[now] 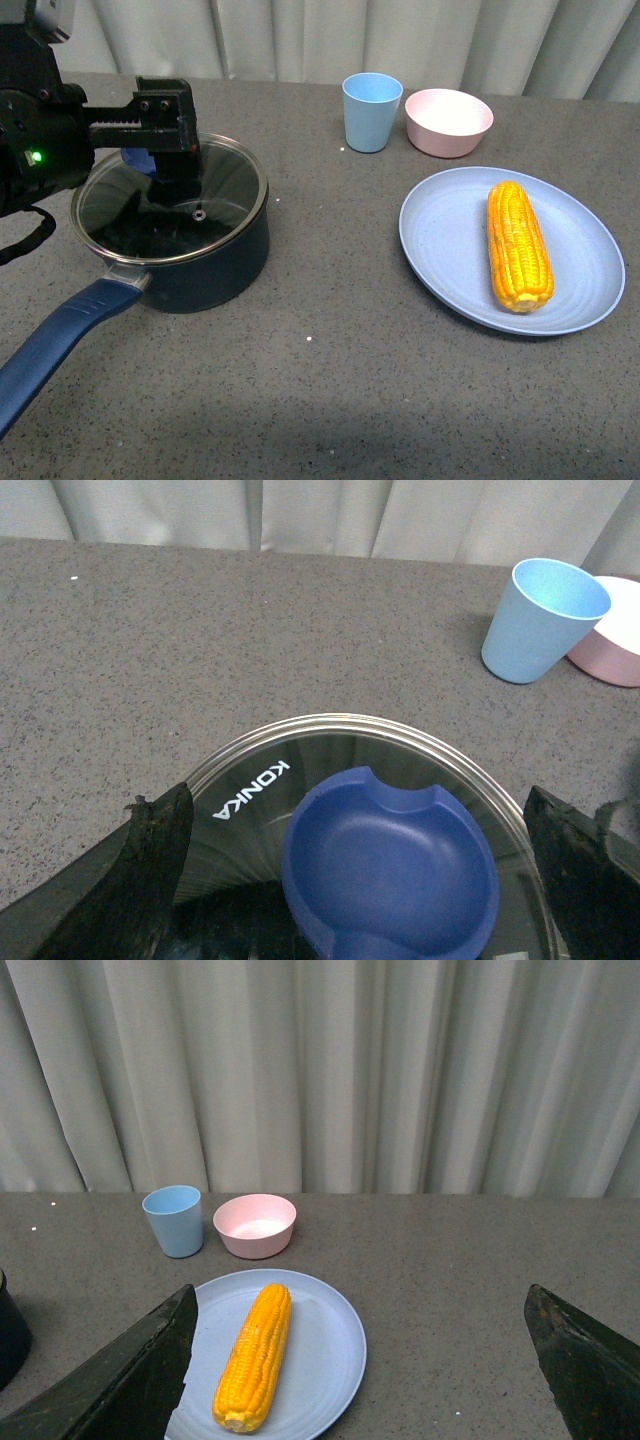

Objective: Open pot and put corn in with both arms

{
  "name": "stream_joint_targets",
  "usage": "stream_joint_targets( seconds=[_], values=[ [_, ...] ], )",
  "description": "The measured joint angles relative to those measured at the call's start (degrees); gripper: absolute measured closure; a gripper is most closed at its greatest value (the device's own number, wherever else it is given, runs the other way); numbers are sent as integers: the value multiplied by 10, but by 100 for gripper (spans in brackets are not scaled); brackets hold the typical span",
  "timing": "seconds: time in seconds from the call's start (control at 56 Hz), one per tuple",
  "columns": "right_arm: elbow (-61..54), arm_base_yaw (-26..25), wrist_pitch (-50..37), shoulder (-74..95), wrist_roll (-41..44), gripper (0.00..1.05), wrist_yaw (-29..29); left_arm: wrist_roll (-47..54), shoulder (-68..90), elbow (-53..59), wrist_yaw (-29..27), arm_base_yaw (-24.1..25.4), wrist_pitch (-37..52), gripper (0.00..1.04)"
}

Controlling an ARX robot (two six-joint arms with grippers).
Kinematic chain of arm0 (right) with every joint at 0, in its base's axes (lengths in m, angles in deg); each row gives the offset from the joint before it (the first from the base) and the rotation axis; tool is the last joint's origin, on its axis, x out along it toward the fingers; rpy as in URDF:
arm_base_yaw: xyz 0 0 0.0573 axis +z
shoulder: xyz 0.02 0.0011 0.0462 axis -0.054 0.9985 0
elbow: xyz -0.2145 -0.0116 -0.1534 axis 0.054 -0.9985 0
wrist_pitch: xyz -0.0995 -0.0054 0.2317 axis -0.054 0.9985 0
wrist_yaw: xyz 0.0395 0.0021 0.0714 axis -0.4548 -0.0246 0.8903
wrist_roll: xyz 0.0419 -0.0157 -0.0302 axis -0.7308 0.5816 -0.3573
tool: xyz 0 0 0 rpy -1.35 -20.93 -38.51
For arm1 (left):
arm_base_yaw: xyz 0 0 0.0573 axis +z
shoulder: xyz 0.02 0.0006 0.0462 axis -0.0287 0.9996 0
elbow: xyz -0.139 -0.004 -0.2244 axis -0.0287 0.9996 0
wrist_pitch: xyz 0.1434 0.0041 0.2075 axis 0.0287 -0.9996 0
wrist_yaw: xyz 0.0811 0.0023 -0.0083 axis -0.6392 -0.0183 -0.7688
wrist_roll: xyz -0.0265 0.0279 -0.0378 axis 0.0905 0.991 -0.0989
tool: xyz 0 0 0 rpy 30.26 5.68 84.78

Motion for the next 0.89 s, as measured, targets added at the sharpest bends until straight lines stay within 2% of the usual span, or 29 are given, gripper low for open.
stream_joint_targets(
  seconds=[0.571, 0.786, 0.893],
  values=[
    [0, 0, 0, 0, 0, 9, 0, 18, 46, -15, 11, -4, -3, 6],
    [0, 0, 0, 0, 0, 9, 0, 18, 44, -22, 12, 0, -14, 38],
    [0, 0, 0, 0, 0, 9, 0, 17, 36, -22, 14, 2, -25, 41]
  ],
)
